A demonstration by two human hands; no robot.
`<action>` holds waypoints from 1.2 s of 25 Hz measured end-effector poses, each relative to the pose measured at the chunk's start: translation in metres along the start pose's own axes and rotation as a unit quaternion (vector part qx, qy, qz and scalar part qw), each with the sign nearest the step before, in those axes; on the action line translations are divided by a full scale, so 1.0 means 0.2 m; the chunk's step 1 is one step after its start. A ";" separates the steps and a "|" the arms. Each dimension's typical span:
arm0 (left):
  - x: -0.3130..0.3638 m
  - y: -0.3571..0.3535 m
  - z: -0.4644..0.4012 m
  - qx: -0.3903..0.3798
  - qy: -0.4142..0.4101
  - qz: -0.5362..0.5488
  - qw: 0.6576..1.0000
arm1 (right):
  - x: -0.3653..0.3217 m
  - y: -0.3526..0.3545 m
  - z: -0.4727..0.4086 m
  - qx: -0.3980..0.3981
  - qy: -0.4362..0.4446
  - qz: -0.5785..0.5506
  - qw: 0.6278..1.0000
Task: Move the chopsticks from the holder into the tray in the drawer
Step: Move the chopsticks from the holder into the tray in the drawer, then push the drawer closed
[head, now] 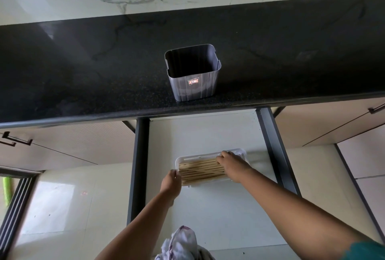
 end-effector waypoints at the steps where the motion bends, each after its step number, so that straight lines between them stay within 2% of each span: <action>1: 0.00 0.00 0.00 0.000 0.000 0.010 1.000 | 0.03 0.02 0.02 0.046 -0.011 -0.013 0.999; 2: 0.01 -0.01 0.00 -0.002 -0.001 0.017 1.000 | 0.07 0.04 0.04 0.104 -0.040 -0.034 0.993; 4: 0.02 -0.02 0.00 -0.008 -0.007 0.016 1.000 | 0.21 0.04 0.11 0.207 -0.179 -0.128 0.953; 5: 0.02 -0.02 0.00 -0.009 -0.014 0.012 1.000 | 0.28 0.01 0.15 0.213 -0.263 -0.203 0.919; 6: 0.02 -0.01 -0.01 -0.010 -0.022 0.006 1.000 | 0.33 -0.06 0.17 0.172 -0.323 -0.278 0.888; 7: 0.01 -0.01 -0.01 -0.014 -0.029 0.001 0.999 | 0.35 -0.13 0.18 0.097 -0.350 -0.336 0.869; 9: 0.01 -0.02 -0.01 -0.023 -0.038 -0.008 0.999 | 0.32 -0.26 0.22 -0.028 -0.343 -0.378 0.860; 10: 0.01 -0.02 -0.01 -0.025 -0.040 -0.015 0.999 | 0.29 -0.30 0.24 -0.043 -0.347 -0.380 0.857; 13: 0.00 -0.02 0.01 -0.013 -0.044 -0.046 0.998 | 0.24 -0.37 0.28 -0.029 -0.385 -0.405 0.829; 17: -0.01 -0.01 0.04 0.004 -0.042 -0.081 0.996 | 0.21 -0.35 0.29 -0.027 -0.403 -0.426 0.810; 26: -0.04 0.01 0.04 0.004 -0.049 -0.093 0.995 | 0.23 -0.31 0.30 -0.025 -0.372 -0.499 0.783; 30: -0.05 0.04 0.07 -0.002 -0.056 -0.063 0.996 | 0.24 -0.32 0.38 0.027 -0.406 -0.523 0.749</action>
Point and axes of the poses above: each hand's wrist, its own z-axis away from the middle knuckle, its own y-axis out of the back of the hand, x = y × z, the point moved 5 cm from there along -z, towards the middle knuckle, and after that the axes turned 9 degrees about z, right-handed, at the moved point
